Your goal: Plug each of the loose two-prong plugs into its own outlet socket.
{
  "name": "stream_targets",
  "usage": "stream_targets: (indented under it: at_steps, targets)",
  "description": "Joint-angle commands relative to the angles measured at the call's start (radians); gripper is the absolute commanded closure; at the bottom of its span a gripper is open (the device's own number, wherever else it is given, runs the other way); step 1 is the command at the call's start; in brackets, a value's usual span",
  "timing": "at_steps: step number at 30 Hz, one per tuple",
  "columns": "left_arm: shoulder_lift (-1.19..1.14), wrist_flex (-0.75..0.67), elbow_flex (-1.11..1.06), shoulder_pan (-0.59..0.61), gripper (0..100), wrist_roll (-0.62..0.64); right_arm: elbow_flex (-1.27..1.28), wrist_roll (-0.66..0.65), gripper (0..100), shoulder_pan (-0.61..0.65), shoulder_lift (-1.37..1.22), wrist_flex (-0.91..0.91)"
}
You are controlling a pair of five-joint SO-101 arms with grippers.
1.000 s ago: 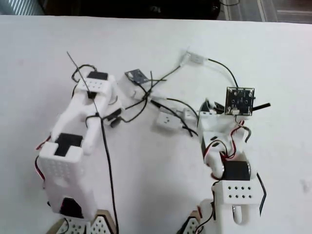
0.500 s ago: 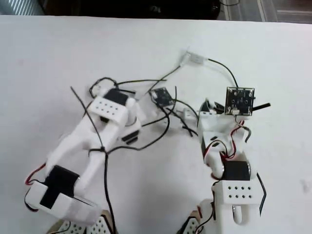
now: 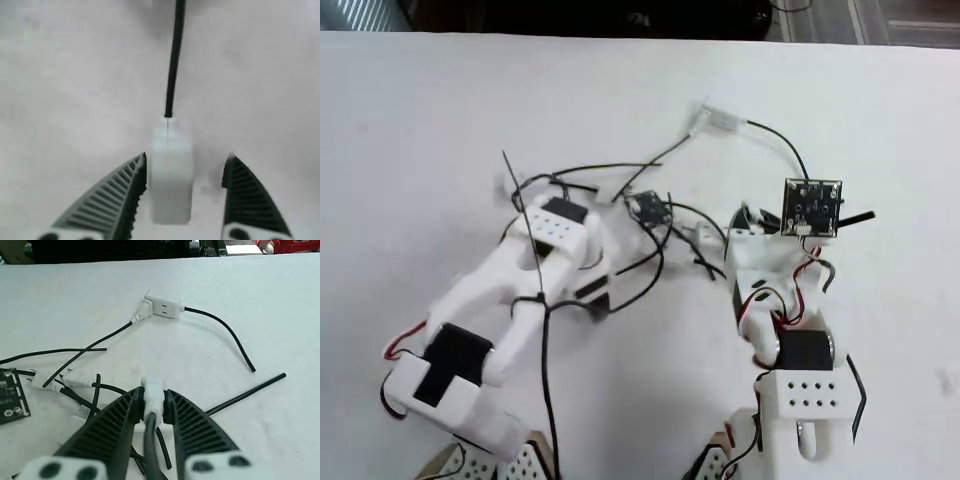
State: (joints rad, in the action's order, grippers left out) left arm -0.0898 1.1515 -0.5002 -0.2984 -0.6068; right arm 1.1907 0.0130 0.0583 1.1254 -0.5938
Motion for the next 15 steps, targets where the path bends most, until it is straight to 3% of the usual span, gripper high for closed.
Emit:
stream_targets:
  at_steps: [1,10,15]
  targets:
    - [0.002,0.017,0.084,0.056,74,0.002,-0.006,0.005,98.1,0.001,0.012,0.012]
    - [-0.004,-0.06,0.103,0.234,74,-0.084,-0.006,0.005,98.1,0.001,0.012,0.012]
    - [0.001,-0.072,0.123,0.257,74,-0.094,-0.006,0.005,98.1,0.001,0.012,0.012]
